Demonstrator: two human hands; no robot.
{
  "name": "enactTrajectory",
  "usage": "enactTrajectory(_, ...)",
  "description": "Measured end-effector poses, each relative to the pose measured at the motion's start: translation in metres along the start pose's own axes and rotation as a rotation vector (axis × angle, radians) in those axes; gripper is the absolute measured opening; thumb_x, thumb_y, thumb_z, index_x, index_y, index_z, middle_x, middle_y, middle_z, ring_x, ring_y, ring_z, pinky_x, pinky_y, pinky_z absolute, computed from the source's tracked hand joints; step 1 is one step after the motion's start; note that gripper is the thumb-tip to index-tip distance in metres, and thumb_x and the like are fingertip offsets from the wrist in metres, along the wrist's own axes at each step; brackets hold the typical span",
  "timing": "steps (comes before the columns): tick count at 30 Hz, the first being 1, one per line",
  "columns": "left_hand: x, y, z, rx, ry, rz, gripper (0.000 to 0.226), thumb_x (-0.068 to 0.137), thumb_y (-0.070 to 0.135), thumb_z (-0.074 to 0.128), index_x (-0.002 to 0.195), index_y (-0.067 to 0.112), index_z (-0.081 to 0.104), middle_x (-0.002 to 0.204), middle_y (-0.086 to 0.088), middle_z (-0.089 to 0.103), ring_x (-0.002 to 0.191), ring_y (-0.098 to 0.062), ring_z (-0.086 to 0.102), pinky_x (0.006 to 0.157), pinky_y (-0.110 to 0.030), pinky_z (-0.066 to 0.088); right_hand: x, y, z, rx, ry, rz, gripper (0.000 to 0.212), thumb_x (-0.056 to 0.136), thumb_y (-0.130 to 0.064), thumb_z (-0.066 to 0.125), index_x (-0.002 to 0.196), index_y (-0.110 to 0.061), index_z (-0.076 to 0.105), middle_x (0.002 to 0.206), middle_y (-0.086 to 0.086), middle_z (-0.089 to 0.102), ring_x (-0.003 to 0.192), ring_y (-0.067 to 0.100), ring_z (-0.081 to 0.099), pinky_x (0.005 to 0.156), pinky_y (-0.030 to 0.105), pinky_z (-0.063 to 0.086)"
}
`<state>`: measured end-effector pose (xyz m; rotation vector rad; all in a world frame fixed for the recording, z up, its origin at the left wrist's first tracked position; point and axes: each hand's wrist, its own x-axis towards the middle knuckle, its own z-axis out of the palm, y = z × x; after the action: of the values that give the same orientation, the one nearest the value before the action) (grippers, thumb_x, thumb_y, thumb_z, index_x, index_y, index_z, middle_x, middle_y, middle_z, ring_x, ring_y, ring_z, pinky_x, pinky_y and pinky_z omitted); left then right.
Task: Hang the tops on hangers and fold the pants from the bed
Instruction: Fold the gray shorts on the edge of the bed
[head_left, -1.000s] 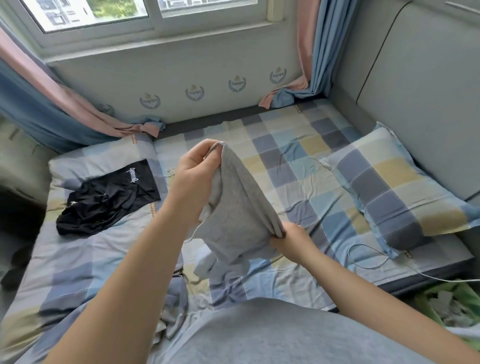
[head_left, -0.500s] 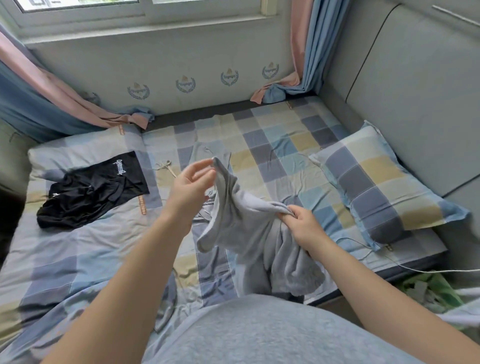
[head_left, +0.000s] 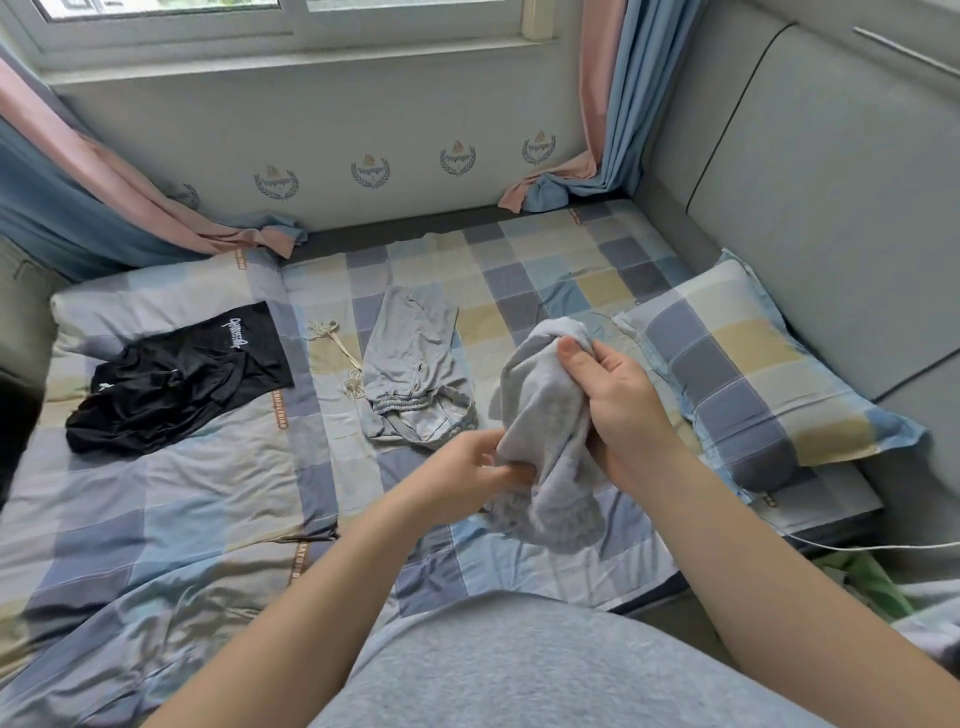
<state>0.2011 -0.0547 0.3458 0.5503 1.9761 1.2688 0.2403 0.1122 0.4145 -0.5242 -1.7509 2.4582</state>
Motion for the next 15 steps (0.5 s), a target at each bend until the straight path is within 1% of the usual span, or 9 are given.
enactTrajectory(3,-0.001,-0.003,-0.009,0.008,0.14,0.049,0.02,0.089,0.032,0.063,0.103,0.02,0.07,0.101,-0.001,0.074,0.1,-0.026,0.068,0.094,-0.048,0.053,0.001,0.001,0.0,0.079,-0.018,0.004,0.026,0.103,-0.018,0.051,0.12,-0.002,0.063,0.104,0.018,0.069,0.097,0.027,0.067,0.087,0.038,0.057)
enactTrajectory(4,-0.003,-0.003,-0.014,-0.015,0.205,0.053,0.022,0.087,0.035,0.06,0.099,0.019,0.068,0.095,-0.005,0.073,0.089,-0.028,0.067,0.085,-0.045,0.053,0.002,0.002,-0.001,0.112,-0.043,0.008,0.027,0.103,-0.014,0.05,0.126,-0.003,0.059,0.109,0.017,0.069,0.101,0.027,0.067,0.09,0.039,0.056)
enactTrajectory(6,-0.007,-0.001,-0.025,-0.07,0.333,0.071,0.017,0.087,0.039,0.058,0.091,0.024,0.066,0.083,-0.007,0.066,0.073,-0.022,0.058,0.068,-0.041,0.046,0.004,0.005,-0.005,0.127,-0.083,0.014,0.038,0.099,-0.013,0.056,0.137,-0.011,0.051,0.125,0.013,0.065,0.112,0.026,0.065,0.096,0.041,0.054)
enactTrajectory(8,-0.011,0.002,-0.036,-0.173,0.42,0.087,0.013,0.096,0.031,0.058,0.089,0.031,0.069,0.081,-0.005,0.067,0.072,-0.021,0.06,0.062,-0.044,0.047,0.003,0.01,-0.009,-0.001,-0.116,0.017,0.059,0.088,-0.021,0.068,0.143,-0.022,0.045,0.137,0.007,0.058,0.121,0.019,0.06,0.101,0.038,0.049)
enactTrajectory(10,-0.015,0.006,-0.045,-0.263,0.46,0.102,0.02,0.1,0.023,0.058,0.09,0.031,0.074,0.081,-0.003,0.069,0.074,-0.02,0.064,0.066,-0.039,0.05,-0.001,0.019,-0.011,-0.262,-0.185,-0.002,0.073,0.08,-0.032,0.072,0.146,-0.036,0.04,0.147,-0.004,0.047,0.126,-0.001,0.051,0.103,0.025,0.044)
enactTrajectory(12,-0.017,0.011,-0.05,-0.337,0.435,0.114,0.015,0.1,0.02,0.06,0.099,0.009,0.071,0.084,-0.009,0.069,0.075,-0.022,0.065,0.067,-0.035,0.051,-0.005,0.028,-0.006,-0.49,-0.286,-0.038,0.079,0.076,-0.04,0.076,0.144,-0.05,0.038,0.149,-0.015,0.039,0.116,-0.023,0.045,0.087,0.007,0.045)
enactTrajectory(13,-0.019,0.014,-0.05,-0.354,0.412,0.116,0.023,0.1,0.02,0.06,0.1,-0.003,0.065,0.085,-0.013,0.068,0.075,-0.024,0.065,0.067,-0.035,0.052,-0.007,0.033,-0.002,-0.568,-0.355,-0.042,0.079,0.075,-0.042,0.078,0.142,-0.055,0.038,0.147,-0.019,0.039,0.114,-0.025,0.044,0.083,0.003,0.044)
enactTrajectory(14,-0.021,0.016,-0.05,-0.364,0.379,0.114,0.029,0.099,0.021,0.061,0.097,-0.008,0.062,0.084,-0.015,0.067,0.074,-0.026,0.065,0.067,-0.035,0.053,-0.008,0.04,0.002,-0.607,-0.434,-0.026,0.078,0.074,-0.041,0.08,0.139,-0.057,0.04,0.144,-0.019,0.044,0.117,-0.02,0.048,0.085,0.007,0.047)
enactTrajectory(15,-0.023,0.019,-0.05,-0.375,0.348,0.106,0.03,0.099,0.022,0.061,0.091,-0.006,0.062,0.082,-0.015,0.067,0.072,-0.025,0.066,0.065,-0.034,0.054,-0.009,0.047,0.006,-0.617,-0.495,-0.002,0.073,0.076,-0.036,0.081,0.137,-0.054,0.044,0.137,-0.016,0.052,0.117,-0.009,0.054,0.088,0.016,0.052)
